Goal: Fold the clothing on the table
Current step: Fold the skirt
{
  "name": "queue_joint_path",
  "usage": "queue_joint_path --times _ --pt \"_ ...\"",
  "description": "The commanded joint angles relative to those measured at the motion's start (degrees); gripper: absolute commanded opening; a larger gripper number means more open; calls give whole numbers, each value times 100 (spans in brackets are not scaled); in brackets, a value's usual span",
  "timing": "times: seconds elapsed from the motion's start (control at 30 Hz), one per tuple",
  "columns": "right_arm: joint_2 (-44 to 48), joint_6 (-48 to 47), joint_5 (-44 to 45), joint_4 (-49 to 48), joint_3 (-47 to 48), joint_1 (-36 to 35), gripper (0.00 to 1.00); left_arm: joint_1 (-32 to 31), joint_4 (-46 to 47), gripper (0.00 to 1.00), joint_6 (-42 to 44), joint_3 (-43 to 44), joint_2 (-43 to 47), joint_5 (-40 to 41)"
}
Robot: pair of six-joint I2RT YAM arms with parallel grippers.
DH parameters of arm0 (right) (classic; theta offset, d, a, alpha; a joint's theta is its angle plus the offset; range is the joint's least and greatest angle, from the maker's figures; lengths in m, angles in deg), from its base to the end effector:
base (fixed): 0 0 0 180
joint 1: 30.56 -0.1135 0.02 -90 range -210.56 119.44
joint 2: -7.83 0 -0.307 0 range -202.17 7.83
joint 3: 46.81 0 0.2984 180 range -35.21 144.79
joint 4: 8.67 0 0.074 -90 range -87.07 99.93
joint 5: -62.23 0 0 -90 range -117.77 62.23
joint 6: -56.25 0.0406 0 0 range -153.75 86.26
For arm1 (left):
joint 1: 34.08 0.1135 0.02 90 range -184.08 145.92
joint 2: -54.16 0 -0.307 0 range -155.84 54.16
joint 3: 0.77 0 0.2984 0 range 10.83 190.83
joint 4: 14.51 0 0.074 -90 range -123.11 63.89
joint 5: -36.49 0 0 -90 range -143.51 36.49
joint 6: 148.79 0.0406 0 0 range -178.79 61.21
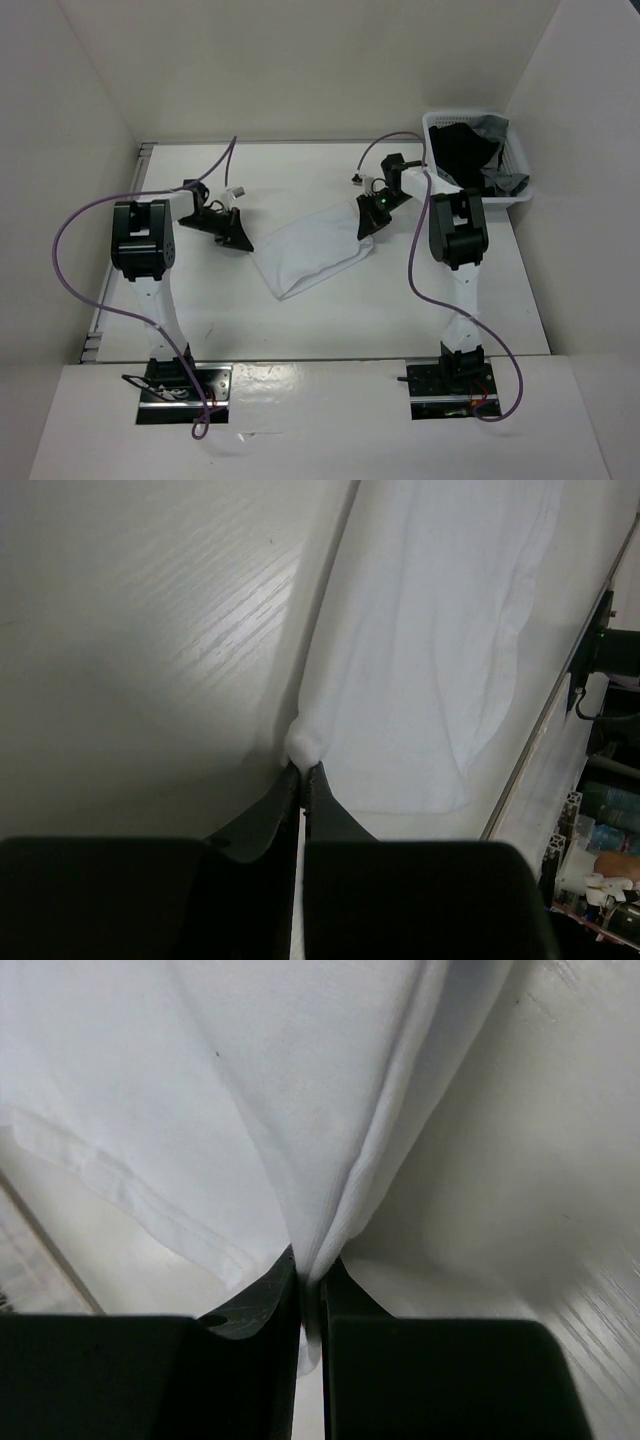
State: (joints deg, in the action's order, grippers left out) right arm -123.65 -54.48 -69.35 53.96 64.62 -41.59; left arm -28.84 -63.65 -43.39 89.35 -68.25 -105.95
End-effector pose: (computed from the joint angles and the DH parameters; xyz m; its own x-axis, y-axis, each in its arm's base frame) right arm 0.5023 0.1254 0.1377 -0.8305 -0.4316 -0.3522 -0.5561 0.6044 0.5705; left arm 0.4526 0.0092 0.1156 -0.9329 0.0770 -0.3518 0.3212 0.6196 -0.7161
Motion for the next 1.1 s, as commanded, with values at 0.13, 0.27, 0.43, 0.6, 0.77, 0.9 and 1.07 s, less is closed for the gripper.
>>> queue_joint_path --times 0.13,0.27,0.43,0.6,0.77,0.9,1.07 --pt "799 43 1626 39 353 -514 0 -172 370 0 -406 321 -283 -11" --pt "1150 183 2205 39 406 -751 0 -225 423 0 -608 383 -398 -152" --pt "1370 236 2839 170 458 -1252 0 -277 476 0 -661 383 -512 -257" --pt "1371 236 3523 381 625 -1762 0 -277 476 0 -714 383 -678 -362" --pt "1309 297 4070 583 835 -2351 0 -277 476 0 -766 383 -732 -477" --pt "1108 350 4281 891 1310 -2562 0 -277 528 0 -766 383 -732 -477" --pt "993 403 4342 1146 1873 -2833 0 -277 528 0 -766 383 -732 -477"
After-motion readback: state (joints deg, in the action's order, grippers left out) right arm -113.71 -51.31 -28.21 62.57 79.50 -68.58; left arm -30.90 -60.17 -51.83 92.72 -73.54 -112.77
